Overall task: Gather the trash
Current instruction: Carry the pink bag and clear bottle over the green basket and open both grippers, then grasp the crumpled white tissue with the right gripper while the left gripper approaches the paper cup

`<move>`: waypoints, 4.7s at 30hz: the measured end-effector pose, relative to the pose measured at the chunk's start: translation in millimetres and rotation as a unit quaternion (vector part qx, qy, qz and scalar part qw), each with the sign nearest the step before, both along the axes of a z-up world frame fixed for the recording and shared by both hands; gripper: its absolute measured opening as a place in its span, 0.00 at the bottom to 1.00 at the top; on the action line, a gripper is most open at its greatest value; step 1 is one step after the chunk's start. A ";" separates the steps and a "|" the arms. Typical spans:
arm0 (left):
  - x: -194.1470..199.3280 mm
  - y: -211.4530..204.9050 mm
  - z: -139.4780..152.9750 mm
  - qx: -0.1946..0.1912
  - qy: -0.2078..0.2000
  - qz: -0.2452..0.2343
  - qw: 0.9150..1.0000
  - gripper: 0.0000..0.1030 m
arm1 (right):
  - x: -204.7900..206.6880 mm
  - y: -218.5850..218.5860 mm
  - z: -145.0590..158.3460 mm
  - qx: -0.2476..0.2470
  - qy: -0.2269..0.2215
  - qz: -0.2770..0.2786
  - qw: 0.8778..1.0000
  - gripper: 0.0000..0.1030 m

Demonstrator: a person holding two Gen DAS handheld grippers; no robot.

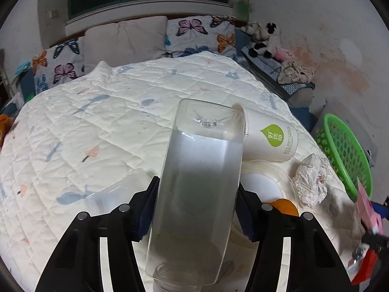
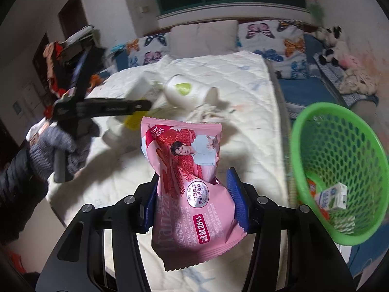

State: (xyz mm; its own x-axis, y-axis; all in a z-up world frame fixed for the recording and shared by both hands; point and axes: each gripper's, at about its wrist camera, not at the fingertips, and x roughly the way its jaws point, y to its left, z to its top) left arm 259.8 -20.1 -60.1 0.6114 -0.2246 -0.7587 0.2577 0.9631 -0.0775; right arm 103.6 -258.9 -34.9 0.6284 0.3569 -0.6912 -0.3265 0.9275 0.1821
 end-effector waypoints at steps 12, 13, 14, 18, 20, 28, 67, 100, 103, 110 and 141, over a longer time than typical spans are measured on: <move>-60.1 52.3 43.3 -0.016 -0.033 0.062 0.997 0.53 | 34.9 -22.3 -11.0 -0.012 0.011 -0.088 0.996 0.51; -63.1 55.2 46.1 -0.015 -0.035 0.064 0.997 0.53 | 37.4 -22.9 -11.6 -0.011 0.011 -0.093 0.996 0.51; -67.4 59.0 49.8 -0.019 -0.039 0.065 0.997 0.53 | 39.2 -22.8 -11.9 -0.012 0.010 -0.097 0.995 0.51; -75.6 62.8 58.0 -0.028 -0.048 0.065 0.996 0.53 | 45.2 -30.5 -14.6 -0.014 0.012 -0.118 0.993 0.51; -78.6 59.0 61.5 -0.032 -0.052 0.057 0.997 0.53 | 43.7 -38.4 -14.7 -0.017 0.011 -0.131 0.991 0.51; -79.9 17.3 67.5 -0.048 -0.059 0.005 0.997 0.53 | 19.6 -92.0 -10.1 -0.019 0.004 -0.197 0.980 0.51; -30.7 -208.9 69.8 -0.067 -0.024 -0.186 0.980 0.53 | 27.2 -191.5 -32.8 -0.003 0.033 -0.263 0.964 0.73; -27.2 -298.1 45.6 -0.104 0.001 -0.215 0.971 0.64 | -37.7 -192.8 -11.8 0.003 -0.018 -0.269 0.963 0.73; -35.5 -279.1 52.9 -0.095 -0.014 -0.206 0.974 0.64 | -39.7 -182.9 -7.2 0.002 -0.025 -0.262 0.965 0.73; -50.6 -212.7 63.1 -0.090 -0.038 -0.169 0.981 0.64 | -34.4 -157.4 2.0 0.009 -0.031 -0.235 0.971 0.73; 21.4 -30.1 38.9 -0.092 -0.016 -0.023 0.995 0.63 | 74.4 12.2 -16.8 0.049 0.023 -0.058 0.997 0.72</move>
State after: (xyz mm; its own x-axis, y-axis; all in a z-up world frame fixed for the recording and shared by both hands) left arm 281.2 -50.2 -21.3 0.6202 -0.3871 -0.6823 0.3066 0.9202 -0.2434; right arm 178.0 -246.7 -51.7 0.6379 0.3516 -0.6851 -0.2076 0.9353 0.2866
